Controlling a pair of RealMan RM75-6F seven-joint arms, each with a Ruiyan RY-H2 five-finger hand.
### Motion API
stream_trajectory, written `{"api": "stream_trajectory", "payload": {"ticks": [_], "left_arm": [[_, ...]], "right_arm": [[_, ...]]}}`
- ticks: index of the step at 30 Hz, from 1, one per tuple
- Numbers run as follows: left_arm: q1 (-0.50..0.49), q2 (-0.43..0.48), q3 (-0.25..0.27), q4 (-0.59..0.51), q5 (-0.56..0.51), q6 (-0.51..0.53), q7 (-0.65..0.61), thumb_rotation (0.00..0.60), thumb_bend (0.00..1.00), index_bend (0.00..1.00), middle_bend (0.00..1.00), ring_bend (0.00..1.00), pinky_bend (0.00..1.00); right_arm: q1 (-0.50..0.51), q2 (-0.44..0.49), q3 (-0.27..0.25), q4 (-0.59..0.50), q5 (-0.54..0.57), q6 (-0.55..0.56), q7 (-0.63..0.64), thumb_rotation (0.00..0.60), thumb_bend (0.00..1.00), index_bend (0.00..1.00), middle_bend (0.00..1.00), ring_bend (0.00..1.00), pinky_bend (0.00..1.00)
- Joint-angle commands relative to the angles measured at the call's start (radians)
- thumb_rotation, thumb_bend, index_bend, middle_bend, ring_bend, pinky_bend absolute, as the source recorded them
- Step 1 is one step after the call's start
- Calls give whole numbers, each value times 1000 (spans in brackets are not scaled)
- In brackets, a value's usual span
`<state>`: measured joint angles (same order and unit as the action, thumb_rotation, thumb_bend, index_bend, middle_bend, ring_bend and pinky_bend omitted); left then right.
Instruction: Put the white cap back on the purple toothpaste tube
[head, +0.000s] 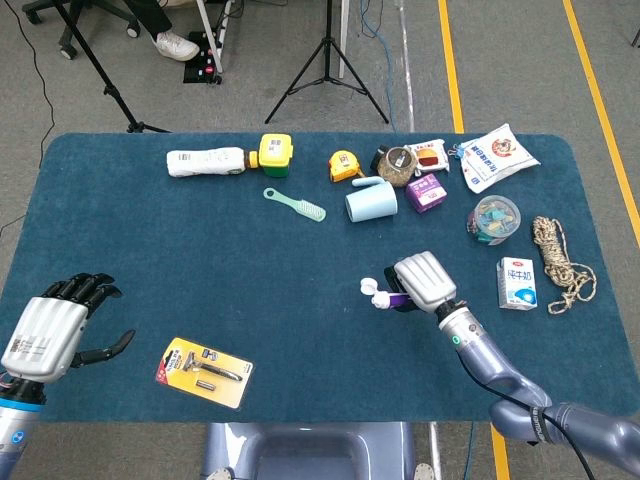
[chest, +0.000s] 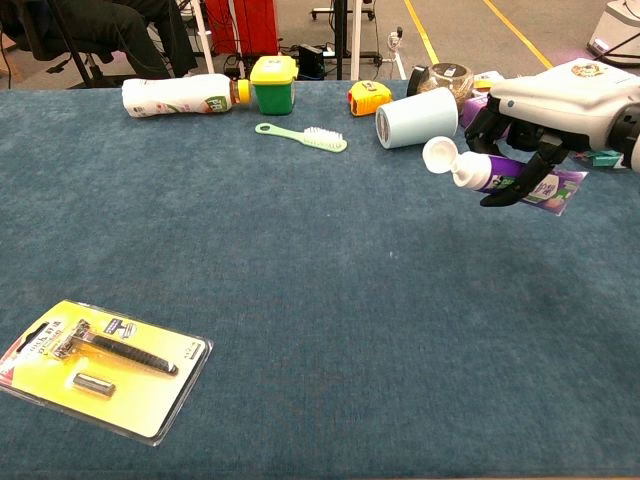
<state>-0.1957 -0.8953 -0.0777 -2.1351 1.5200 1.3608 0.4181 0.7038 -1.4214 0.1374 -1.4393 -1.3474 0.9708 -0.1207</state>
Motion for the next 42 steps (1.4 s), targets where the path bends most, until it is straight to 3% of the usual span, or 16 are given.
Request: {"api": "stream_trajectory", "payload": {"ticks": [1, 7, 13, 17, 23, 26, 29, 34, 42], "left_arm": [[-39, -7, -15, -30, -22, -46, 28, 299, 239, 340, 281, 238, 344], [-103, -29, -37, -41, -37, -114, 76, 322, 239, 335, 280, 237, 344], [-187, -115, -67, -36, -75, -178, 203, 363, 239, 286, 250, 237, 344], [-253, -163, -81, -66, -190, -256, 256, 362, 239, 266, 249, 238, 344], [-367, -185, -129, -70, -383, -378, 193, 360, 239, 245, 248, 238, 344], [-419, -189, -152, -61, -466, -435, 140, 320, 239, 245, 246, 238, 344], [-468, -189, -172, -39, -531, -481, 92, 211, 239, 245, 244, 238, 344], [-556, -195, -195, 8, -628, -535, 55, 105, 239, 245, 238, 238, 344], [-655, -202, -202, 57, -723, -595, 23, 52, 239, 270, 219, 229, 344]], "right_arm": [[3, 23, 2, -37, 15, -8, -42, 600, 264, 861, 905, 998, 961], [18, 48, 2, -97, 25, -29, -108, 600, 263, 865, 916, 1000, 974], [41, 81, 0, -188, 31, -52, -189, 600, 264, 866, 917, 1000, 977], [45, 97, 3, -236, 51, -50, -231, 600, 264, 866, 918, 1000, 978], [46, 91, 13, -273, 81, -30, -258, 600, 264, 867, 920, 1000, 980], [48, 81, 17, -280, 88, -22, -262, 600, 264, 867, 920, 1000, 980], [49, 72, 24, -285, 93, -12, -260, 600, 264, 867, 920, 1000, 981], [46, 65, 26, -292, 88, 6, -253, 600, 264, 867, 920, 1000, 983], [40, 61, 24, -296, 82, 20, -235, 600, 264, 867, 920, 1000, 983]]}}
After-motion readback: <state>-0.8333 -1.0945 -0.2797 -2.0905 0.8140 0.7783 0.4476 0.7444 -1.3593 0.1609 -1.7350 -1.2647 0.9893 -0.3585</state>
